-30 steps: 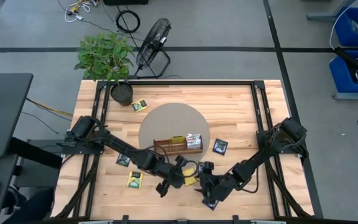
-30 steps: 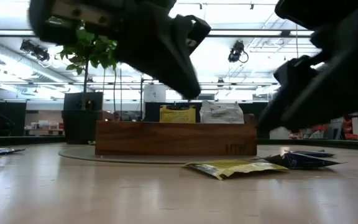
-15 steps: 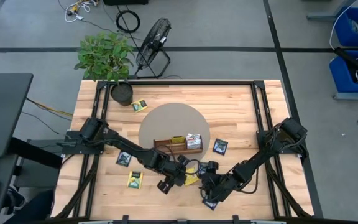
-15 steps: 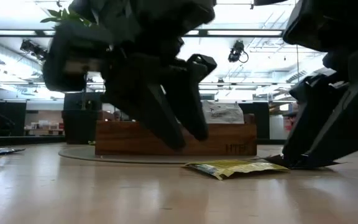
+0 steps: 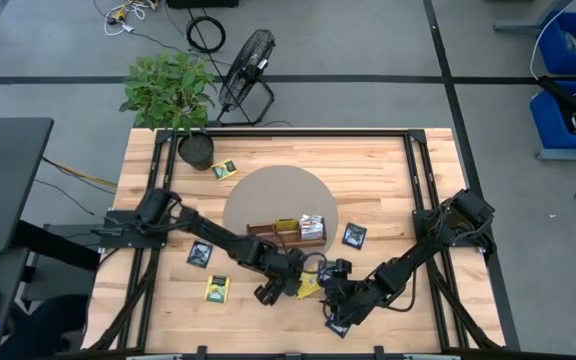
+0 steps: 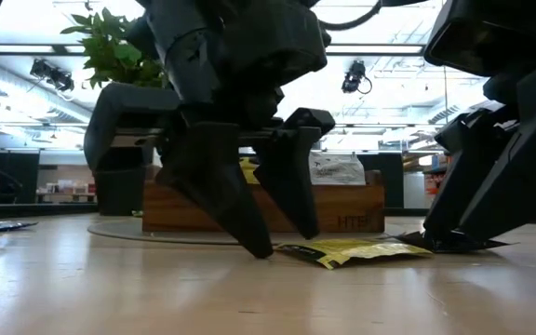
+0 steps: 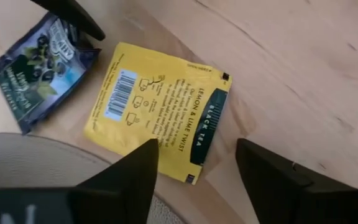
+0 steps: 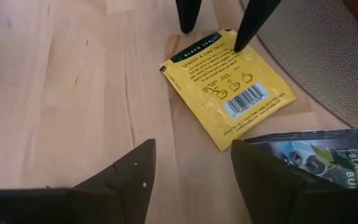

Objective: Pick & Place Tea
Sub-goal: Put the yellow tea bag into the middle section of the wooden organizer

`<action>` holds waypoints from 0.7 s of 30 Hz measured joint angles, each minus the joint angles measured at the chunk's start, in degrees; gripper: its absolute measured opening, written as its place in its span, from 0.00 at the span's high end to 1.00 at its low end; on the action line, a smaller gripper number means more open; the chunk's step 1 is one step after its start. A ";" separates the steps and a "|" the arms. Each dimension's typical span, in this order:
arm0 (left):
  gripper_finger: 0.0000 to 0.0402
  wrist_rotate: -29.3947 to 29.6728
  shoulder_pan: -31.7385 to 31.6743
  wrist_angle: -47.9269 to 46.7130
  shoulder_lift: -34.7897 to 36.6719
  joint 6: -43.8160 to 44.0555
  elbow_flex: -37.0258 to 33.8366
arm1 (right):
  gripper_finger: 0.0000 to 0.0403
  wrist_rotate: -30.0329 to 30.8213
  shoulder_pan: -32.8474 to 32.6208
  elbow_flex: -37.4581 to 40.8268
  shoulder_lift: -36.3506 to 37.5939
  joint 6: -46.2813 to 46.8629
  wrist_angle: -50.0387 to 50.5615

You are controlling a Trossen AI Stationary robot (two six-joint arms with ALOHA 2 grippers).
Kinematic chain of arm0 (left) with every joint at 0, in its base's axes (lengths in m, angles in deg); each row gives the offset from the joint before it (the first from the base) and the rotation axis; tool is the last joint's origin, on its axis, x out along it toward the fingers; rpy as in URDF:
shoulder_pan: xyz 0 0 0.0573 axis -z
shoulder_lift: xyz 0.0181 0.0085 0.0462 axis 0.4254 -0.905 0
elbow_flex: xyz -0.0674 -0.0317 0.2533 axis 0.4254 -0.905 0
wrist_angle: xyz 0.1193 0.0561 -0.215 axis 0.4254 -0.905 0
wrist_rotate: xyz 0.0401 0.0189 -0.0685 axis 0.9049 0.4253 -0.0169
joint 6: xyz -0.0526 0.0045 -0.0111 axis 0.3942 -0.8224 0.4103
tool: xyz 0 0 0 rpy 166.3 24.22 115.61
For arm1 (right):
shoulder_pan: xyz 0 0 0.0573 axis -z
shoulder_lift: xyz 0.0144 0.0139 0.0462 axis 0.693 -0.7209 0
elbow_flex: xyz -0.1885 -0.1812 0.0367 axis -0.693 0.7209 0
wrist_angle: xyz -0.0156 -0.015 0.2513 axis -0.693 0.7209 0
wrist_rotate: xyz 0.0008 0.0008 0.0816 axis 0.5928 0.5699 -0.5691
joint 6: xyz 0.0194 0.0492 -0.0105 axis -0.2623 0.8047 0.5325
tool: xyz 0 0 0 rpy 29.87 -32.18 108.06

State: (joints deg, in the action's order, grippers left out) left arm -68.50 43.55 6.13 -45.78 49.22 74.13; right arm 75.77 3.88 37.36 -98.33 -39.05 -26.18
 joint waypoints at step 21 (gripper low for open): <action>0.99 -2.81 -1.17 1.47 -1.10 1.95 -0.05 | 0.46 0.07 -0.41 0.02 0.02 -0.76 -1.70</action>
State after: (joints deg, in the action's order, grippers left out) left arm -71.31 42.39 7.59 -46.88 51.16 74.07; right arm 75.83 3.47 37.38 -98.30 -39.81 -27.88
